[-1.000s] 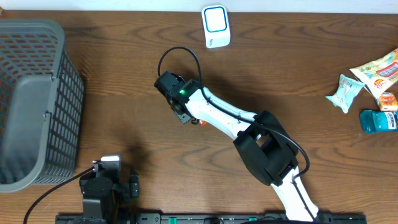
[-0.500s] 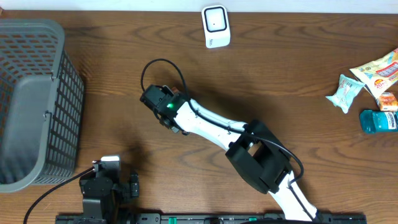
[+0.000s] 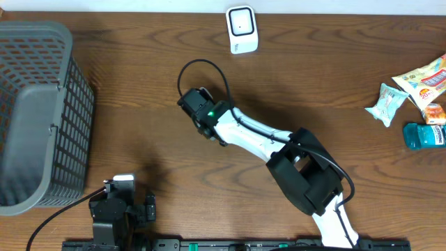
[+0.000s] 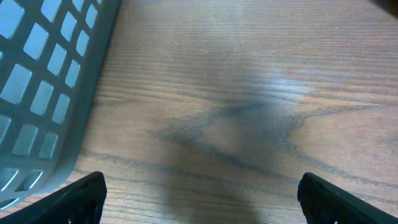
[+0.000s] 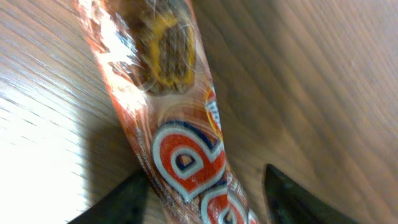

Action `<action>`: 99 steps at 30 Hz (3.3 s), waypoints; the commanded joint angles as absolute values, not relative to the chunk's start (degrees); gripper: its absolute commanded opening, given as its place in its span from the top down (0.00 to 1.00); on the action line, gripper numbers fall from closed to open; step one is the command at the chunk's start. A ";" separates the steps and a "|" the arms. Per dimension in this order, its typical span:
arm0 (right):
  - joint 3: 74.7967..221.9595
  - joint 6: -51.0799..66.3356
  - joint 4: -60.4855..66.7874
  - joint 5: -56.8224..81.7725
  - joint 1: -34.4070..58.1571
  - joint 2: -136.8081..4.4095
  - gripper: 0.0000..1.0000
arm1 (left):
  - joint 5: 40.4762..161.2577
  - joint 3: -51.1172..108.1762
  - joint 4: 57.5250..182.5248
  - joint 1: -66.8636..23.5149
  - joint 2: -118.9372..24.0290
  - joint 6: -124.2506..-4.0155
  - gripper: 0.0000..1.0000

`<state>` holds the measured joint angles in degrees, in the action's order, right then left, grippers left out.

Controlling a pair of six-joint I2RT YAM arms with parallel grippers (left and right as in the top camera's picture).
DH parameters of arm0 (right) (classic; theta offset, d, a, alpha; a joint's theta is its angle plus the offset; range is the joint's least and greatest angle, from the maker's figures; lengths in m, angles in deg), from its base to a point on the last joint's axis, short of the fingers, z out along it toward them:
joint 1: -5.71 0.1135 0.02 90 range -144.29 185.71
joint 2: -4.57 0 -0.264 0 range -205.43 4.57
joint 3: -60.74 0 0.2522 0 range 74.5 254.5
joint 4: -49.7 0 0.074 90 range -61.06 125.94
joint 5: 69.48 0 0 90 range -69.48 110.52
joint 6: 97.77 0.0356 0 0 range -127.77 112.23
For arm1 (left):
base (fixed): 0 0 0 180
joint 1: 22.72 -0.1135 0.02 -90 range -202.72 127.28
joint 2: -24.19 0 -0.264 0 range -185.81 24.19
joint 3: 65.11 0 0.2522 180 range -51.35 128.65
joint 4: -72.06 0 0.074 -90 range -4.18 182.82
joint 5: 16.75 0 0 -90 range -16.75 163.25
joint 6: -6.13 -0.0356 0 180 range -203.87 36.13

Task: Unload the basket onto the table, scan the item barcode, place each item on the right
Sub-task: 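Lift the red Top bar off the table with the right gripper, then carry the Top bar up to the white scanner face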

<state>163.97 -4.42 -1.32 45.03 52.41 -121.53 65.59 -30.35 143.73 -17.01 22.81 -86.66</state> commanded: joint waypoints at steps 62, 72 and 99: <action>154.62 -47.82 -23.61 -69.00 36.54 -118.34 0.99 | 65.28 -30.40 144.67 -17.29 22.87 -86.35 0.02; 154.62 -31.15 -23.46 -68.97 36.39 -118.34 0.99 | 65.28 -30.40 144.67 -17.29 22.87 -86.35 0.02; 155.84 -9.49 -15.61 -30.38 32.48 -118.32 0.98 | 65.28 -30.40 144.67 -17.29 22.87 -86.35 0.02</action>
